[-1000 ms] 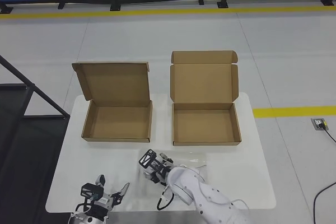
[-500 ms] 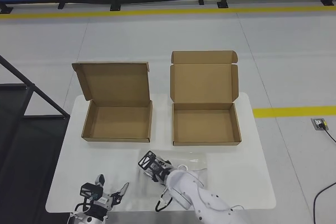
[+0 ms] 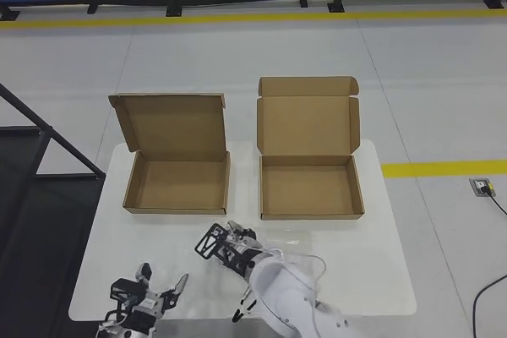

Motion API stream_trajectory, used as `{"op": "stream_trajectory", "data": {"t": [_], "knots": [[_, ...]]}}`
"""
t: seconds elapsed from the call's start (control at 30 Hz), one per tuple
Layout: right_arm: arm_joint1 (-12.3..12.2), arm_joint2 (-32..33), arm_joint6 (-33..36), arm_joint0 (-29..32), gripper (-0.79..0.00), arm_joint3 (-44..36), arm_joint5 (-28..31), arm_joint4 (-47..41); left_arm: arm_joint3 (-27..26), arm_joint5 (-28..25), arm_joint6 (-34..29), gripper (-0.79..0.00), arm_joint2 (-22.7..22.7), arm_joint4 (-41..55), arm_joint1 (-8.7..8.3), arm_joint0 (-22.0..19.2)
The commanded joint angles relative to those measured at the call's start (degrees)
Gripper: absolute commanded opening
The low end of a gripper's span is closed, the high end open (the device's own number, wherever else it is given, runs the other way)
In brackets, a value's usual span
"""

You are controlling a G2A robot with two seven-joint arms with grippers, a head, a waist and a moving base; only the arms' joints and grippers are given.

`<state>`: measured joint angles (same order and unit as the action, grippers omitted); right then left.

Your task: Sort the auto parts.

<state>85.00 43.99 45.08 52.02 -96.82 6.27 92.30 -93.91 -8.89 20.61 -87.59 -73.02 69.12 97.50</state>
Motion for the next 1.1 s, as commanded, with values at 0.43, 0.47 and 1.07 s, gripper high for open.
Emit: {"op": "stream_trajectory", "data": {"t": [0.43, 0.47, 1.07], "knots": [[3.1, 1.2, 1.4, -11.7, -0.785, 7.2, -0.2, -7.3, -0.4, -2.3, 1.4, 0.0, -5.8, 6.7, -0.24, 2.5], [3.1, 1.2, 1.4, -11.7, -0.785, 7.2, -0.2, -7.3, -0.4, -2.3, 1.4, 0.0, -5.8, 6.7, -0.24, 2.5], [3.6, 8.1, -4.6, -13.2, -0.785, 14.3, -8.2, -10.7, -3.6, -2.9, -0.4, 0.0, -5.0, 4.0, -0.17, 2.7]]}}
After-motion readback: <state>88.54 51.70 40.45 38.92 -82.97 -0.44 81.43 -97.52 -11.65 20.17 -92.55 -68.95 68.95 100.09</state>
